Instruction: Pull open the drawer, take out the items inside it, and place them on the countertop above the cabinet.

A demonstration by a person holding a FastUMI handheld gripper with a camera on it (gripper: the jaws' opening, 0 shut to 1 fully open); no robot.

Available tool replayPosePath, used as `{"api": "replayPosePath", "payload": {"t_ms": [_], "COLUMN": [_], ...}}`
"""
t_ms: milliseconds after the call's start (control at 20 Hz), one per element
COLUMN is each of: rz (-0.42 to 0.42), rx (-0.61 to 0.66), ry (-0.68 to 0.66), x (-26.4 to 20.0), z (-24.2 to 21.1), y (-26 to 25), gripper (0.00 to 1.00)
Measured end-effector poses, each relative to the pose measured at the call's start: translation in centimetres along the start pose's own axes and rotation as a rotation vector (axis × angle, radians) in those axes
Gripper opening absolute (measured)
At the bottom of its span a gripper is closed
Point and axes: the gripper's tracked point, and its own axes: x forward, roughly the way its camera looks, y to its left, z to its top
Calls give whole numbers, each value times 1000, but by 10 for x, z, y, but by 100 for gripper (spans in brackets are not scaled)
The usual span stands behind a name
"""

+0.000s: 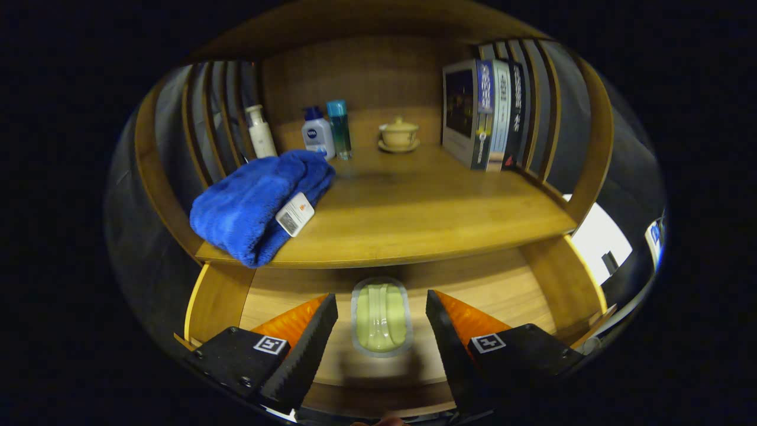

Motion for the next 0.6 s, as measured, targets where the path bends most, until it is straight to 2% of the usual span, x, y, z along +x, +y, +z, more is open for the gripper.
{"api": "replayPosePath", "payload": {"t_ms": [200, 450, 600], "rz": [-4, -8, 3], "rx": [13, 17, -11], "ry": [129, 181, 186], "x": [33, 51, 55], "z": [-18, -28, -31], "y": [2, 0, 4], "gripper": [95, 88, 41]}}
